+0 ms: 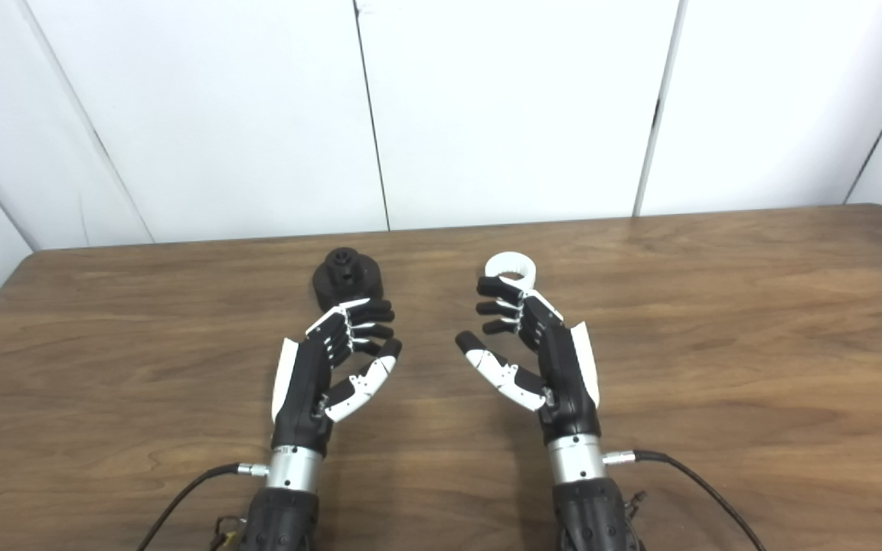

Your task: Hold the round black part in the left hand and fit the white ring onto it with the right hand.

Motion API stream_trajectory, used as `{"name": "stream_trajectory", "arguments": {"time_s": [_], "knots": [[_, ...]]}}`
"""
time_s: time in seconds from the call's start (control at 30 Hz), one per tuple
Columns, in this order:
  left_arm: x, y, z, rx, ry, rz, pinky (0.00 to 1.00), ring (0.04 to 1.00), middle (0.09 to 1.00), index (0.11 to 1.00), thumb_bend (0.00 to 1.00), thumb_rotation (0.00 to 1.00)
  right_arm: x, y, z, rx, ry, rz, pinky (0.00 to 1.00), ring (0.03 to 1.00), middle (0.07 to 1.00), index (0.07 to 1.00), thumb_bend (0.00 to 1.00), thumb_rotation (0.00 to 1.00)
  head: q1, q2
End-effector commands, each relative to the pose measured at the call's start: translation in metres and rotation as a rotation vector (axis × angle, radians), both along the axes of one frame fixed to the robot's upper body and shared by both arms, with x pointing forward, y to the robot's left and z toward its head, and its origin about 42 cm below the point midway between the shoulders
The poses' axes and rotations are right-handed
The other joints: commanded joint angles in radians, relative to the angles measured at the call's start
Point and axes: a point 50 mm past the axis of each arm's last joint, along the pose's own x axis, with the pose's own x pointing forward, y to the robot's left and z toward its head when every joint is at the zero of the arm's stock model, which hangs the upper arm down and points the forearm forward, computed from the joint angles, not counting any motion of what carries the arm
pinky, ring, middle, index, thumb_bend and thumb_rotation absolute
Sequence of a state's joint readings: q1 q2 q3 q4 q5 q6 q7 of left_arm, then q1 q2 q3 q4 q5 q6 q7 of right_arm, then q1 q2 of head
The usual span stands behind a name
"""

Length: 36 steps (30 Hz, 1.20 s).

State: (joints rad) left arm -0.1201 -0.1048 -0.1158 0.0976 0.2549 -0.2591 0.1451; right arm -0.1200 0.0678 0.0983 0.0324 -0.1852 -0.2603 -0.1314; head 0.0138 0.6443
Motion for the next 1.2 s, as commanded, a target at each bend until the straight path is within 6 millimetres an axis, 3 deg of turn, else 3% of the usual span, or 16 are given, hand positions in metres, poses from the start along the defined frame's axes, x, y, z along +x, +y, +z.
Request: {"name": "stream_trajectory", "arguments": {"time_s": [0.0,0.7,1.03,1.17], "knots": [[0.005,-0.004,0.018,-0.014,-0.075,-0.015,0.53,0.621,0.676,0.658,0.45,0.17,-0.008,-0.003,-0.009,0.0,0.015,-0.009,0.59,0.68,0.739,0.718,0.61,0.31,0.0,0.002],[0.005,-0.001,0.017,-0.013,-0.077,-0.014,0.54,0.619,0.673,0.655,0.44,0.16,-0.01,-0.002,-0.01,-0.001,0.021,-0.008,0.6,0.689,0.735,0.717,0.6,0.29,0.006,0.004],[0.007,-0.009,0.016,-0.014,-0.077,0.004,0.55,0.635,0.687,0.669,0.44,0.2,-0.011,-0.017,-0.015,-0.006,0.021,-0.007,0.59,0.684,0.741,0.718,0.59,0.29,0.157,-0.023],[0.008,-0.016,0.014,-0.022,-0.082,0.01,0.53,0.628,0.68,0.66,0.46,0.19,-0.011,-0.024,-0.019,0.001,0.032,-0.015,0.59,0.687,0.735,0.717,0.62,0.29,0.168,-0.029]]}}
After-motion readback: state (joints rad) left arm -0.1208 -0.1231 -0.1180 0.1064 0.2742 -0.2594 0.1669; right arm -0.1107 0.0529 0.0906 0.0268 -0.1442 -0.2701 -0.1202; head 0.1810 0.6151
